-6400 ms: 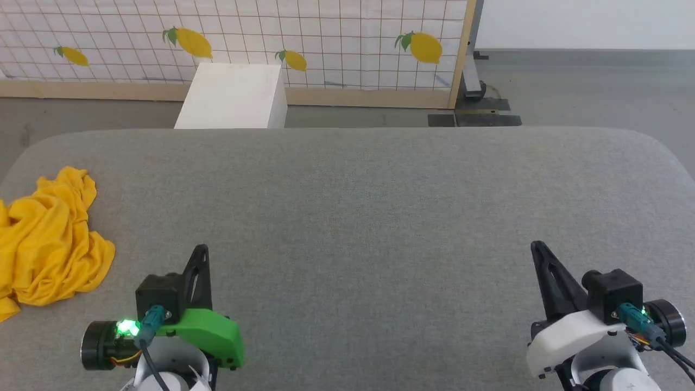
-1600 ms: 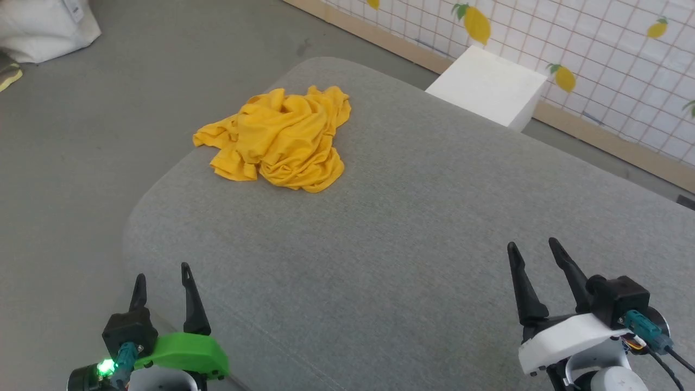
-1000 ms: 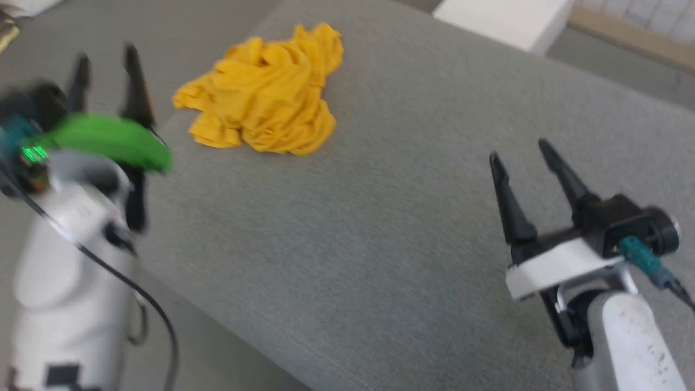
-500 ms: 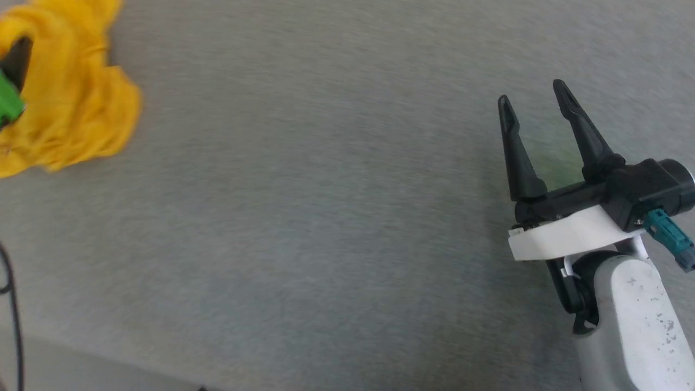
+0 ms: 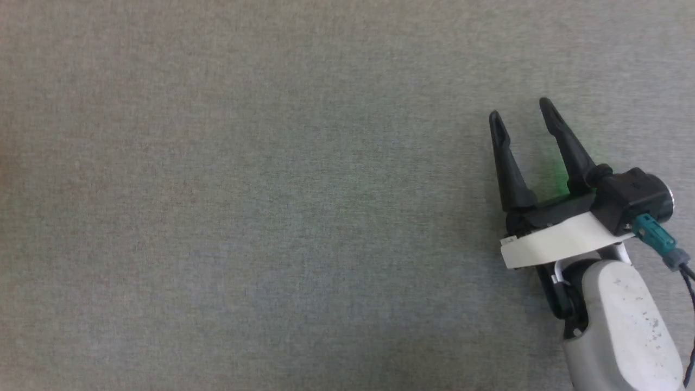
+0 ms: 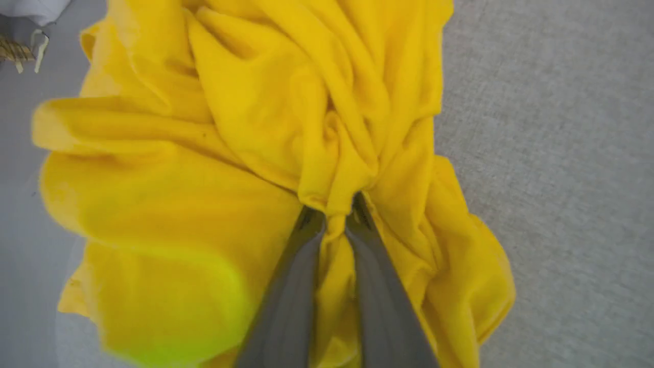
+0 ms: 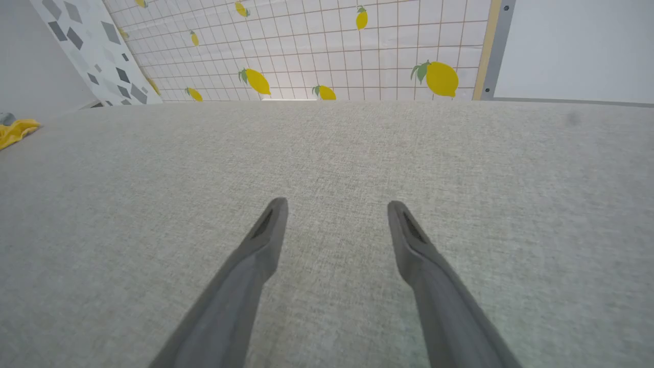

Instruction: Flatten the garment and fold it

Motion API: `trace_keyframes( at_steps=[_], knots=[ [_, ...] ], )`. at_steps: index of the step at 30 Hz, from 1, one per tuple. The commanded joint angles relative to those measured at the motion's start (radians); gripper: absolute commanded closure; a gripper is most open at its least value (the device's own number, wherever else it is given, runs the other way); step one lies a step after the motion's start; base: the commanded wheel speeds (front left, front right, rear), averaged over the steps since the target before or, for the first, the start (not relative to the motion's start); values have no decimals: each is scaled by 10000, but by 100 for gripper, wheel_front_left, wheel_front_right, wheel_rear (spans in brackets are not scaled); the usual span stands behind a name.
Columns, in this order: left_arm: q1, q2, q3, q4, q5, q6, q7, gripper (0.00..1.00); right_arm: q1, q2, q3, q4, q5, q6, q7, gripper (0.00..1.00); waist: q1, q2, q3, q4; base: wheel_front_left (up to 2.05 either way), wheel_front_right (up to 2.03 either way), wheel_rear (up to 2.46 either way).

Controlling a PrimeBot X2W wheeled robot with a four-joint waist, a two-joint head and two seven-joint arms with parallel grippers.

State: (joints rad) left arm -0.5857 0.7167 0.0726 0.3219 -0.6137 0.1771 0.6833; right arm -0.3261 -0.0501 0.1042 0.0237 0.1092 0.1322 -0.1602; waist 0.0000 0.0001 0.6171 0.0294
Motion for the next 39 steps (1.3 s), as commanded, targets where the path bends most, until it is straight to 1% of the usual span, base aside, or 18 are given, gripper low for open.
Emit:
trace_keyframes(
  at_steps=[1, 6, 8, 10, 12, 14, 17, 18, 22, 25, 26, 27, 29, 32, 36, 37, 38, 39],
  knots=[
    [106, 164, -111, -61, 496, -83, -791, 100, 110, -2, 24, 207, 131, -15, -98, 0, 0, -1, -1085, 81, 0, 0, 0],
    [-338, 591, -190, -197, 1769, 15, -3483, 100, 514, -2, -17, 746, 436, -15, -288, 0, 0, -1, -2601, 61, 0, 0, 0],
    [-639, 568, -293, -289, 2138, 15, -4575, 100, 751, -2, -75, 953, 559, -15, -345, 0, 0, -1, -3222, 17, 0, 0, 0],
    [-1006, 485, -564, -482, 2396, -158, -5339, 100, 1009, -2, -160, 1073, 661, -15, -370, 0, 0, -1, -3726, -38, 0, 0, 0],
    [-1425, 343, -877, -710, 2643, -292, -5957, 100, 1246, -2, -243, 1163, 747, -15, -382, 0, 0, -1, -4190, -129, 0, 0, 0],
    [-1889, 81, -1232, -999, 2800, -441, -6425, 100, 1450, -2, -327, 1202, 815, -15, -376, 0, 0, -1, -4540, -251, 0, 0, 0],
    [-2511, -546, -1928, -1388, 2954, -665, -6776, 100, 1688, -1, -467, 1202, 918, -15, -367, 0, 0, -1, -4935, -522, 0, 0, 0],
    [-2654, -770, -2176, -1499, 3010, -721, -6819, 100, 1742, -1, -503, 1196, 950, -15, -367, 0, 0, -1, -5031, -623, 0, 0, 0],
    [-2855, -2071, -3282, -2024, 3099, -792, -6953, 100, 1943, -1, -696, 1136, 1072, -15, -355, 0, 0, -1, -5280, -1065, 0, 0, 0],
    [-2462, -3048, -4092, -2296, 3013, -762, -6808, 100, 2042, -1, -775, 1097, 1129, -15, -334, 0, 0, -1, -5353, -1479, 0, 0, 0],
    [-2298, -3289, -4311, -2318, 2945, -788, -6735, 100, 2060, -1, -782, 1082, 1134, -15, -323, 0, 0, -1, -5350, -1609, 0, 0, 0],
    [-2042, -3630, -4527, -2291, 2693, -865, -6608, 100, 2089, -1, -799, 1064, 1154, -15, -308, 0, 0, -1, -5341, -1758, 0, 0, 0],
    [-1579, -4058, -4931, -2110, 2372, -1033, -6377, 100, 2143, -1, -863, 1003, 1183, -15, -281, 0, 0, -1, -5277, -1995, 0, 0, 0],
    [-866, -4484, -5448, -1502, 1871, -1322, -5850, 100, 2206, -1, -918, 936, 1223, -15, -225, 0, 0, -1, -5140, -2332, 0, 0, 0],
    [157, -4966, -6130, -303, 1118, -1684, -4678, 100, 2249, -1, -936, 907, 1226, -15, -178, 0, 0, -1, -4978, -2703, 0, 0, 0],
    [377, -5035, -6377, 9, 975, -1828, -4231, 93, 2253, -1, -946, 894, 1244, -15, -180, 0, 0, -1, -4933, -2770, 0, 0, 0],
    [526, -5072, -6541, 249, 875, -1900, -3864, 98, 2250, -1, -942, 879, 1252, -15, -179, 0, 0, -1, -4894, -2814, 0, 0, 0],
    [693, -5123, -6718, 533, 730, -1971, -3378, 100, 2244, -1, -924, 859, 1258, -15, -177, 0, 0, -1, -4860, -2856, 0, 0, 0]
  ],
)
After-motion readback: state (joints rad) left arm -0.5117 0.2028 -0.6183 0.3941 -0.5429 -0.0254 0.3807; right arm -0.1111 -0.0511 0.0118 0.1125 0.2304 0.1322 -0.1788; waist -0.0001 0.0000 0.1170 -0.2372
